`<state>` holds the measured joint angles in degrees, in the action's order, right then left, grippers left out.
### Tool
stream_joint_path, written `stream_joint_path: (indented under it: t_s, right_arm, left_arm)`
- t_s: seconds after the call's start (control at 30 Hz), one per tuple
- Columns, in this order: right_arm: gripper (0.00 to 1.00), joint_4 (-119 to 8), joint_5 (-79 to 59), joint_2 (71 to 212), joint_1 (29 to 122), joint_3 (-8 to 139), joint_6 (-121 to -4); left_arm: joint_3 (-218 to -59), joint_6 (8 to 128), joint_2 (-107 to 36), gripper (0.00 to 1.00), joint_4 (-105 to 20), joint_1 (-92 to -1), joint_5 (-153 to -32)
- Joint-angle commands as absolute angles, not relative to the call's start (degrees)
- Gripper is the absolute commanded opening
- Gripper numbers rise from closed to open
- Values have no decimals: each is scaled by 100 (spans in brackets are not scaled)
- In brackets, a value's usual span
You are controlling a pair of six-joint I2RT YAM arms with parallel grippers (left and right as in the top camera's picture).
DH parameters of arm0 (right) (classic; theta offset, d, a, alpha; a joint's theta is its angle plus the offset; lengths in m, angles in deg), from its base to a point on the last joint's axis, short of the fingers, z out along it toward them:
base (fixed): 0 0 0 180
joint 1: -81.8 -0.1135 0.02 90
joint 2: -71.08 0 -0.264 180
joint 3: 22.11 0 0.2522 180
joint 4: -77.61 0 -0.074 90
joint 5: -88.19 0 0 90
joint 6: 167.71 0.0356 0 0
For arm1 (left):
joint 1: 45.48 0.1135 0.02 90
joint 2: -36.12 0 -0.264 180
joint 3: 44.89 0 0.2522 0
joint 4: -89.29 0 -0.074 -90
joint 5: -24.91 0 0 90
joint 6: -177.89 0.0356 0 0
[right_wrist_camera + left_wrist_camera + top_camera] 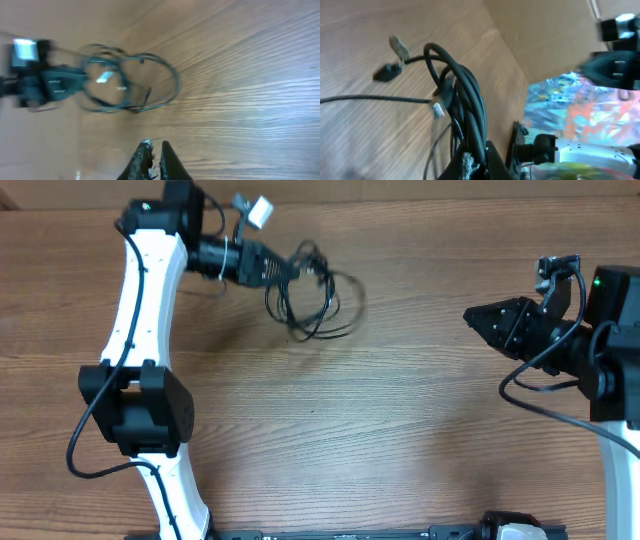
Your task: Untangle cables
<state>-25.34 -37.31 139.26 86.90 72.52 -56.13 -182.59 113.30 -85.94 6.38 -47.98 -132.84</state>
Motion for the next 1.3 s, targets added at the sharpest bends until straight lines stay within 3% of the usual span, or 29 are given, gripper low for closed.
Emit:
stream_joint_path:
  t_s: [0.0, 0.17, 0.4, 0.67, 0.9, 1.03, 1.27]
  right_arm:
    - [13, -2587, -3336, 14042, 8542, 7313, -5676]
    - [40, -2869, -3773, 14431, 8144, 7313, -6188]
    - [74, -3544, -3788, 15358, 7453, 7313, -6299]
    - [78, -4237, -3747, 16370, 6885, 7313, -6267]
    - [77, -4698, -2407, 17181, 6658, 7313, -5021]
    - [76, -4333, -1128, 17484, 6822, 7313, -4098]
    - [75, -3341, -531, 17694, 7340, 7308, -4199]
  left_arm:
    - [-19280, 11096, -8482, 4, 922, -4973, -13572]
    - [-20032, 10224, -8482, 4, 1180, -5039, -13566]
    - [-20349, 10044, -8482, 4, 1785, -5045, -13354]
    - [-20347, 9640, -8482, 4, 1986, -5102, -12788]
    - [-20347, 9596, -8482, 4, 1986, -5194, -12790]
    - [-20347, 9599, -8478, 4, 1986, -5137, -12768]
    - [-20349, 9717, -8375, 4, 1984, -4955, -12563]
